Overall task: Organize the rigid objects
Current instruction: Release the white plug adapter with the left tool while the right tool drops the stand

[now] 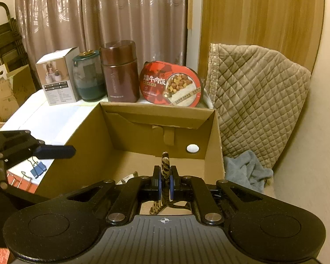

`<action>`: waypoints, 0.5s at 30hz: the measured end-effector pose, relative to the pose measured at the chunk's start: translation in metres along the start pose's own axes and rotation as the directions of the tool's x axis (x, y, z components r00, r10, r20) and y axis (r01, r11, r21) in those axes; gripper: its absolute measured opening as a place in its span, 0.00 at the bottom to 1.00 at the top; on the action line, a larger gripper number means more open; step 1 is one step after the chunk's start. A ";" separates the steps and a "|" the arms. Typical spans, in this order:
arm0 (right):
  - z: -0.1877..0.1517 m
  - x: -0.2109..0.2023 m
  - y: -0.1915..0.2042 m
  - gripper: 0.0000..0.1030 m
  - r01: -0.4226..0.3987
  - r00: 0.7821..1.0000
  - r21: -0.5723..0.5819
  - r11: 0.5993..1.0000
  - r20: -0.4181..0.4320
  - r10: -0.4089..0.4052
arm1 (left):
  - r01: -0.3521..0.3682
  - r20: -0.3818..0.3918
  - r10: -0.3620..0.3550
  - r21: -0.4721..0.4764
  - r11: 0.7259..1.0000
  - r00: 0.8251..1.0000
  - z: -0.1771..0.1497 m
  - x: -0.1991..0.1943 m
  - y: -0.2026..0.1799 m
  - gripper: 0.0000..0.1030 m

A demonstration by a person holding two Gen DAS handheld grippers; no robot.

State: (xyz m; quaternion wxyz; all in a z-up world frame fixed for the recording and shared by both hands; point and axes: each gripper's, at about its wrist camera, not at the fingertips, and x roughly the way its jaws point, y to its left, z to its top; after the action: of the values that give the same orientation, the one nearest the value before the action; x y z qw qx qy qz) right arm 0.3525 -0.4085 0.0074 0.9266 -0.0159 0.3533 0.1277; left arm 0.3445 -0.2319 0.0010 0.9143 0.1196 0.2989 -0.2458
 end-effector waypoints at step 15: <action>-0.002 0.001 0.005 0.03 0.008 1.000 0.005 1.000 -0.024 -0.008 | -0.017 0.019 0.018 -0.033 0.999 1.000 0.002 -0.021 0.015 0.62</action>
State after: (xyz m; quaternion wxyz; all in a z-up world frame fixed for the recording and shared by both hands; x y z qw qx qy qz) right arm 0.3508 -0.4038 0.0054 0.9228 -0.0163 0.3647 0.1229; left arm 0.3390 -0.2117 0.0161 0.9210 0.1049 0.2931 -0.2341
